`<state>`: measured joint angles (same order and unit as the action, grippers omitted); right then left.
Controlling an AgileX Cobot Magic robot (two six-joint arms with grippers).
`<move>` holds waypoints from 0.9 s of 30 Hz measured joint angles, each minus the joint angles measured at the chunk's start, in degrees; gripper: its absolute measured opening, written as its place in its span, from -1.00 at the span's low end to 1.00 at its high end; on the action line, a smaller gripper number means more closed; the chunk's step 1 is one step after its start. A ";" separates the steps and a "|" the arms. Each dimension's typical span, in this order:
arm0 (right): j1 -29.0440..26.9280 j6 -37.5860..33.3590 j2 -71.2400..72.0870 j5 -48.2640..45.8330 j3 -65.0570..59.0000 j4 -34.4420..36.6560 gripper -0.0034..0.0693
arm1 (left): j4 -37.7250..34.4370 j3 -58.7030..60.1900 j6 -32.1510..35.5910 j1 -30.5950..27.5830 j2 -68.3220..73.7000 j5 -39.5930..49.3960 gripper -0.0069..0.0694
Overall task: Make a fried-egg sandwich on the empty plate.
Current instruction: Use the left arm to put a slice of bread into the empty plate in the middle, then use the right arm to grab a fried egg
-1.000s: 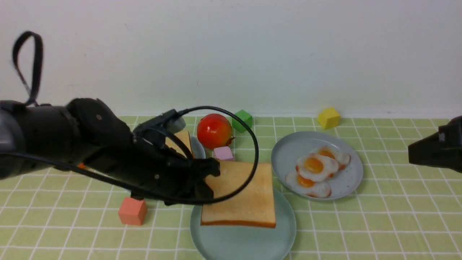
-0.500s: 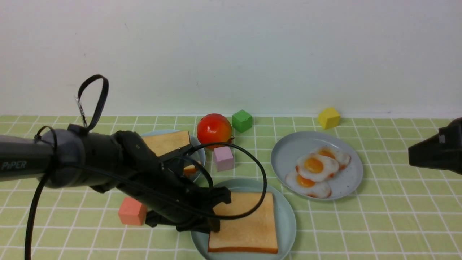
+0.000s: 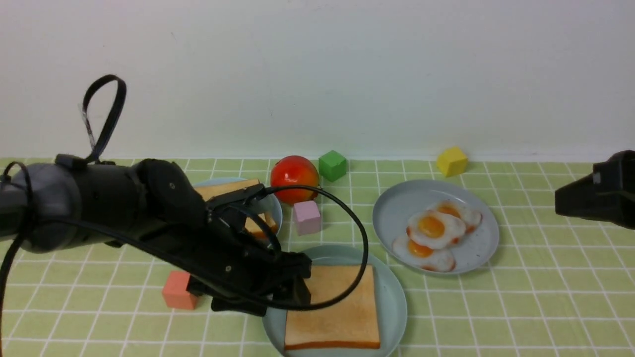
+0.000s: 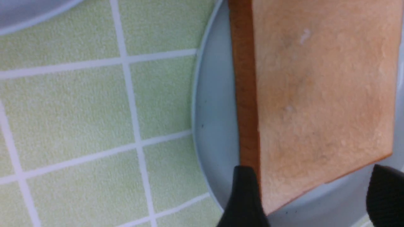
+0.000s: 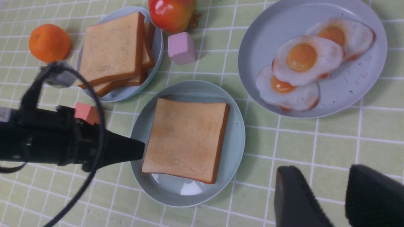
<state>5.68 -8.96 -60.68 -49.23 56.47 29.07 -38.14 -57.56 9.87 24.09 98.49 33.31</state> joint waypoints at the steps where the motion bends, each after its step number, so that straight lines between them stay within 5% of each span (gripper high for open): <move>1: 0.00 0.51 -1.05 0.00 0.40 0.00 -0.08 | 1.35 -0.62 0.00 -0.20 -1.93 1.60 0.61; 7: 0.00 7.51 -8.06 3.51 0.92 0.00 0.09 | 4.07 -6.60 3.62 -0.20 -9.76 8.69 0.48; 12: -2.64 10.00 -16.37 6.60 0.92 2.07 0.15 | 3.97 -8.83 8.64 -0.20 -16.56 11.30 -0.17; 17: -6.33 5.10 -24.49 12.69 0.92 7.96 0.21 | 2.61 -9.08 11.59 -0.24 -19.20 13.19 -0.85; 27: -6.40 -14.60 -38.79 19.53 0.99 35.40 0.21 | 1.32 -9.08 13.19 -0.24 -17.88 12.50 -0.85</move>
<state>-0.71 -23.56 -99.46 -29.70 57.46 64.46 -36.82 -66.63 23.06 23.85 80.60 45.81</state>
